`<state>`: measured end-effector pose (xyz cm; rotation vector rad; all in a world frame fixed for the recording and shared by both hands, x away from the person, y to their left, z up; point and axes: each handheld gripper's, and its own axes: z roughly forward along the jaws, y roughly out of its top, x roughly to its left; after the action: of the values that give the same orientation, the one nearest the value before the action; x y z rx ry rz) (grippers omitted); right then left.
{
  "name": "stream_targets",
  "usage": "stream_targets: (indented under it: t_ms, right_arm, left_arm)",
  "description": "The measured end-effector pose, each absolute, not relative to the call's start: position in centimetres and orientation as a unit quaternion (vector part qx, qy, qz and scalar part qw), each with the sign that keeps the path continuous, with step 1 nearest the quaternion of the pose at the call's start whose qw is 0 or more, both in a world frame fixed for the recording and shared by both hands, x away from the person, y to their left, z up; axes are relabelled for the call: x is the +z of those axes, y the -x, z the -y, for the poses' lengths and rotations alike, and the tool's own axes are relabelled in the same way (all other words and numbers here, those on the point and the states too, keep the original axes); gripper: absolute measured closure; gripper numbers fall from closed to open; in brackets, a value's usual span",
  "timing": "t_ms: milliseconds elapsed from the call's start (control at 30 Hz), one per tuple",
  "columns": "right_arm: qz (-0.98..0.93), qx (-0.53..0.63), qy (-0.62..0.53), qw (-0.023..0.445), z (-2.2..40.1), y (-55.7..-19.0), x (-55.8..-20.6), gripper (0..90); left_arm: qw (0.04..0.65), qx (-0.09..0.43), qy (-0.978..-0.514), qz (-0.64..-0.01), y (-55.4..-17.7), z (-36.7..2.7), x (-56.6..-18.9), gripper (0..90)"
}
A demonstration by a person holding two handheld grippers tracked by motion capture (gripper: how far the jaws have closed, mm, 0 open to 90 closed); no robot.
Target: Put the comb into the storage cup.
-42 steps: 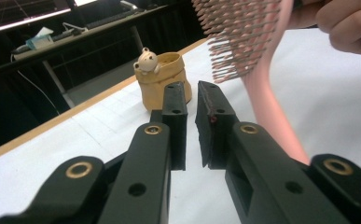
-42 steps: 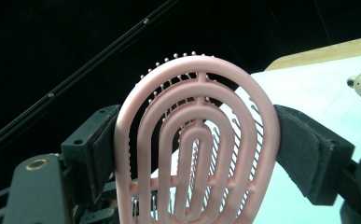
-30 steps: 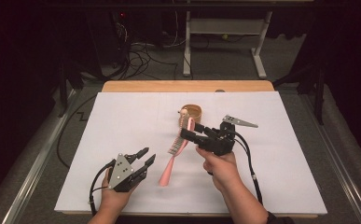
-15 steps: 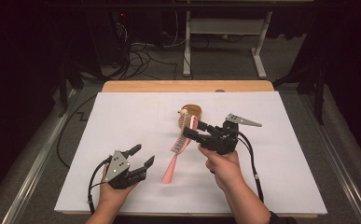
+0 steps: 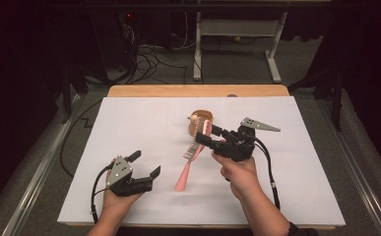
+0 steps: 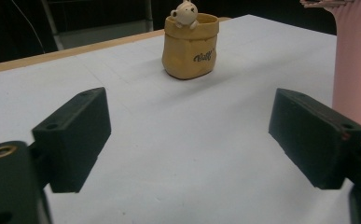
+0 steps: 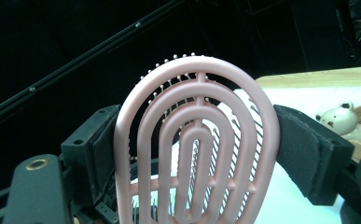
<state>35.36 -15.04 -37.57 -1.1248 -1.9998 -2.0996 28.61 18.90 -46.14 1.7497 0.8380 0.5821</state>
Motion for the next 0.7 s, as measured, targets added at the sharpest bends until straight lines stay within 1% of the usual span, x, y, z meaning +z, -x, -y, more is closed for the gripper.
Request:
stream_targets:
  t_ms: [67, 100, 567, 700]
  right_arm:
    - [0.644, -0.675, 0.360, 0.013, 15.1, -35.3, -37.4, 20.9]
    - [0.644, -0.675, 0.360, 0.010, 15.2, -35.3, -37.3, 20.9]
    - [0.653, -0.669, 0.354, -0.024, 15.8, -35.0, -36.4, 20.9]
    - [0.655, -0.668, 0.351, -0.036, 15.9, -35.0, -36.1, 20.8]
  left_arm:
    - [0.527, 0.235, -0.737, -0.352, -28.8, -18.8, -46.3, 4.3]
    - [0.527, 0.233, -0.738, -0.353, -28.8, -18.8, -46.3, 2.5]
    - [0.521, 0.240, -0.737, -0.356, -28.9, -19.1, -46.4, 1.5]
    - [0.523, 0.230, -0.737, -0.361, -29.1, -19.2, -46.5, 0.3]
